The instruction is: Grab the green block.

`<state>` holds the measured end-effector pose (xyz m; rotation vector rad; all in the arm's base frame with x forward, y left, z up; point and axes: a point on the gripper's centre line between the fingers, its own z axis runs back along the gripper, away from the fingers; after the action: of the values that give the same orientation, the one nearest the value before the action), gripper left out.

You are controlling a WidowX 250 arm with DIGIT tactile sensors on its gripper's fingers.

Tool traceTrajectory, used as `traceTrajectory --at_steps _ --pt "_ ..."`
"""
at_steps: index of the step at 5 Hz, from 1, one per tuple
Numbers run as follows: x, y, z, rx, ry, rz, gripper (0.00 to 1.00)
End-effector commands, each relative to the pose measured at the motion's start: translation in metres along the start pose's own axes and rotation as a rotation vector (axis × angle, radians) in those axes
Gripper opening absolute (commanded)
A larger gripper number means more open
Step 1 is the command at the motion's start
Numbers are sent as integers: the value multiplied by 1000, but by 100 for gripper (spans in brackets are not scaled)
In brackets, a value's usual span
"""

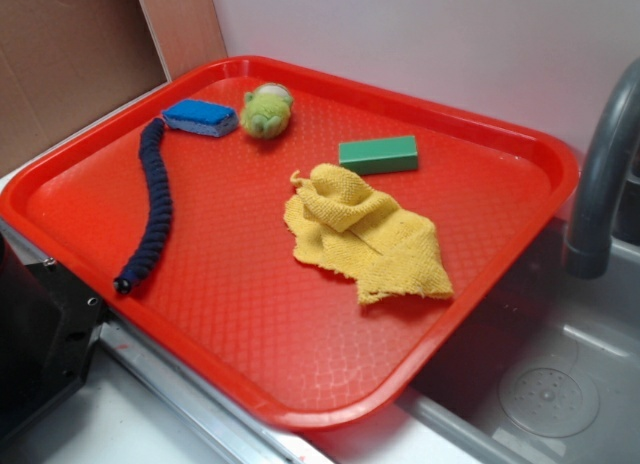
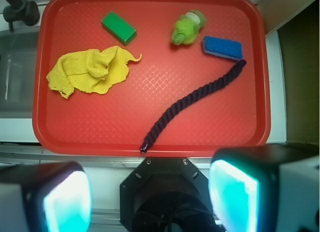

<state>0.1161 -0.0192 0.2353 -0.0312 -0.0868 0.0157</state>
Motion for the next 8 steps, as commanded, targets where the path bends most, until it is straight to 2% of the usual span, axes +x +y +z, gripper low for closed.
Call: traceTrajectory --at_steps 1,2,3,4,5,6,7,8 --pt "0 0 0 0 0 0 100" --pt "18 -3 -6 36 -27 -63 100" --pt "46 -12 -23 59 -37 -244 100" --pt "72 -16 -44 83 -54 -304 100" --pt "110 -17 -75 83 -92 -344 100" --pt "140 -21 -98 112 -108 -366 100" --pt "162 -29 -126 90 -120 -441 100" --pt "172 -36 -146 83 -96 -474 100"
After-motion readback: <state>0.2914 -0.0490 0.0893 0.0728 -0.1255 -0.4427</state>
